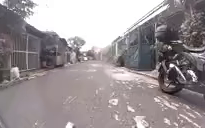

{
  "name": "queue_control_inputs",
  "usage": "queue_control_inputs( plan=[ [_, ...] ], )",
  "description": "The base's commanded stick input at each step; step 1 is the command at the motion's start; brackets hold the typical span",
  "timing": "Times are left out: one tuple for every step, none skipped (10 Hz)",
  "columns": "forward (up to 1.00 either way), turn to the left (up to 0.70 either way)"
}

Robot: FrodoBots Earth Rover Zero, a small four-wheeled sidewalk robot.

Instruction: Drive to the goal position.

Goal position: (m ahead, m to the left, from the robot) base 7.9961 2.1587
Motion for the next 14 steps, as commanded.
queue_control_inputs(
  plan=[
    [0.69, 0.0],
    [0.69, 0.0],
    [0.69, 0.0],
    [0.69, 0.0],
    [0.69, 0.0],
    [0.69, 0.0],
    [0.69, 0.0],
    [0.69, 0.0],
    [0.69, 0.0],
    [0.69, 0.0],
    [0.69, 0.0],
    [0.68, 0.0],
    [0.69, 0.0],
    [0.68, 0.0]
  ],
)
